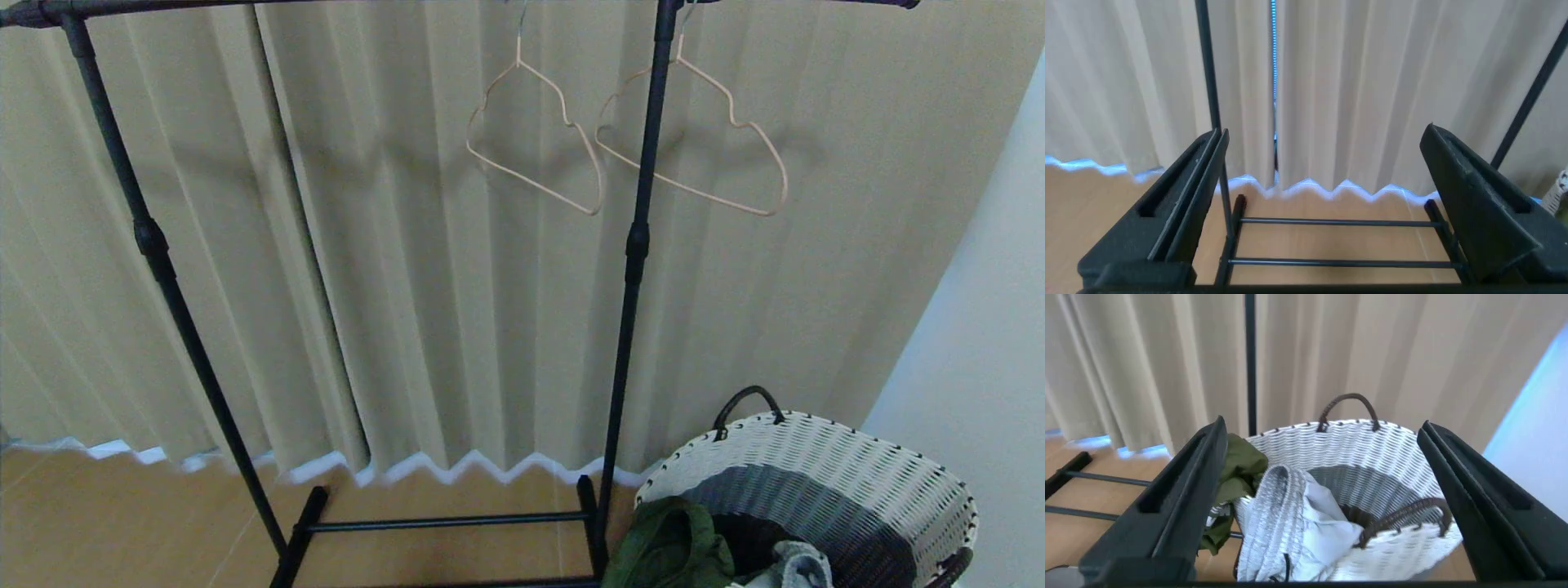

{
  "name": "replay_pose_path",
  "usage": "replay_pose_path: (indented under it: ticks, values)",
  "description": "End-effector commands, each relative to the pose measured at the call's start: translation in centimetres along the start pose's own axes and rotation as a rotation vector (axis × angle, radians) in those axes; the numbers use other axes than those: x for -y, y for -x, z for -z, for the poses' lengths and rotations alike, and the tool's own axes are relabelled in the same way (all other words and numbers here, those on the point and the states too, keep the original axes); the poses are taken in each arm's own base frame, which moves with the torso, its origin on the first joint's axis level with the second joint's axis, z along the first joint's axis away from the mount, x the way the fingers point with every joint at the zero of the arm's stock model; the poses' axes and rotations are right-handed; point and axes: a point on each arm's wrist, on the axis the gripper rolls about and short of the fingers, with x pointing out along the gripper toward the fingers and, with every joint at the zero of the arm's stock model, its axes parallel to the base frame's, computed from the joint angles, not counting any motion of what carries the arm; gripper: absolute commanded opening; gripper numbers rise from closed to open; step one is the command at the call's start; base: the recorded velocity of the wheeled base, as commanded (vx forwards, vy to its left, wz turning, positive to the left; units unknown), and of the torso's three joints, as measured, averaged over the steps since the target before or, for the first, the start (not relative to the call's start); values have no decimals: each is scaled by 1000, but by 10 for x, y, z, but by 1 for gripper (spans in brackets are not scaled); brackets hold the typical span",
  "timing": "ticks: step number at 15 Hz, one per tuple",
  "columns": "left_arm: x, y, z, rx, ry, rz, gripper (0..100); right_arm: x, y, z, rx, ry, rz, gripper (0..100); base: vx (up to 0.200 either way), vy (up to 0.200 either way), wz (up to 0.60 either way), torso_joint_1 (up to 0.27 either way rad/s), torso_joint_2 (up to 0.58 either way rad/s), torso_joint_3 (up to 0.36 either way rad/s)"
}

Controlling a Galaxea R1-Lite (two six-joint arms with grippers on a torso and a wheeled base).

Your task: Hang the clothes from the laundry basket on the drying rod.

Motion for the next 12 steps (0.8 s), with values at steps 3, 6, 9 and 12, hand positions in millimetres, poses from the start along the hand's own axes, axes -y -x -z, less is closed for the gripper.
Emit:
replay_pose_path:
  ticks: [3,6,9,12]
  values:
    - [0,0,0,-1,1,-1,100,0,0,0,1,4,-3,100,0,0,0,0,0,0]
    - [0,0,0,-1,2,1,100,0,0,0,-1,6,-6,100,0,0,0,0,0,0]
    - [0,0,0,-1,2,-1,100,0,0,0,-4,5,-5,100,0,0,0,0,0,0]
    - [0,0,0,-1,1,1,100,0,5,-11,-42,4,-12,100,0,0,0,0,0,0]
